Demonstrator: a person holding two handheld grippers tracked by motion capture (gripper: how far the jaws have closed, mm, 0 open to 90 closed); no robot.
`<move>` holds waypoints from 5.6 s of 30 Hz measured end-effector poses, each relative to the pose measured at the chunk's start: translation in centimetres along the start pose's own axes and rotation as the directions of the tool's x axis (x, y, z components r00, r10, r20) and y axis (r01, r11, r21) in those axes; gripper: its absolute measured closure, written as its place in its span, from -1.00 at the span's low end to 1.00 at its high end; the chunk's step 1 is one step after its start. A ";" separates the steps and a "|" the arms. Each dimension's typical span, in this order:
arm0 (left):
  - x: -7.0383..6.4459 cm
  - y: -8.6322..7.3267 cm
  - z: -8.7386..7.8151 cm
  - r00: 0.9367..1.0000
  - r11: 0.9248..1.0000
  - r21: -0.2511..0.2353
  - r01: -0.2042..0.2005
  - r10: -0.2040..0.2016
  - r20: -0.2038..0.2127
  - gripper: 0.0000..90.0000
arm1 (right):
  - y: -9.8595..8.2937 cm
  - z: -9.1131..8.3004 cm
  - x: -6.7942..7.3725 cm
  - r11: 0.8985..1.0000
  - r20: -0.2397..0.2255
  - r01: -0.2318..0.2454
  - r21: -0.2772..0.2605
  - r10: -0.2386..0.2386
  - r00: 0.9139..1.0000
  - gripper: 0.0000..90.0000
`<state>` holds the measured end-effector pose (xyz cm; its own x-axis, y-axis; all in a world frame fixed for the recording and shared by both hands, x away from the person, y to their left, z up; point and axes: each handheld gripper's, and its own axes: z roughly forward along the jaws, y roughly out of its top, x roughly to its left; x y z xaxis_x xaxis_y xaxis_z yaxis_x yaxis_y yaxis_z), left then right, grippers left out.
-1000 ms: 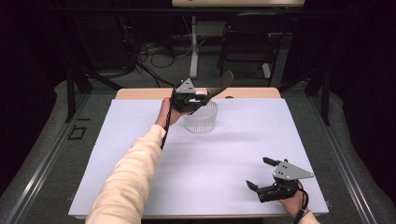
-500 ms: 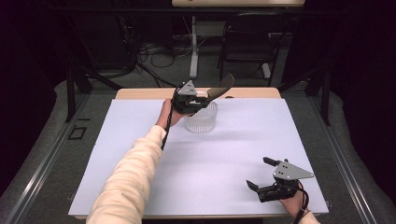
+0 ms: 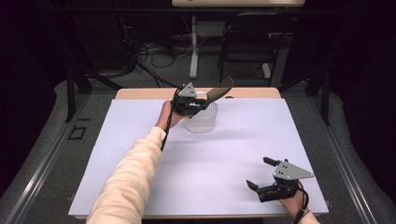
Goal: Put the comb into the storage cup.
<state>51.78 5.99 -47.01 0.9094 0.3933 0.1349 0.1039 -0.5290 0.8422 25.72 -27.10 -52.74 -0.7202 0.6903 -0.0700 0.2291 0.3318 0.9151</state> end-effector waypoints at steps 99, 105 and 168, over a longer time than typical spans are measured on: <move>-2.2 0.6 -6.2 0.998 0.987 0.146 0.063 -0.060 -0.022 -1.00 | 0.0 0.2 0.0 1.000 0.004 -0.006 0.014 0.006 1.000 -1.00; -3.2 0.1 -7.1 0.998 0.987 0.149 0.061 -0.058 -0.030 -1.00 | 0.0 0.1 0.1 1.000 0.003 -0.005 0.016 0.005 1.000 -1.00; -7.8 -9.4 -14.0 0.971 0.956 0.186 0.226 -0.207 -0.119 -1.00 | 0.0 0.3 0.1 1.000 0.006 -0.004 0.029 0.004 1.000 -1.00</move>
<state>38.04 18.44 -48.66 0.8140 0.5805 0.0189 0.3799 -0.5566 0.7388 25.85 -26.84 -52.86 -0.7154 0.6953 -0.0690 0.2510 0.3479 0.9033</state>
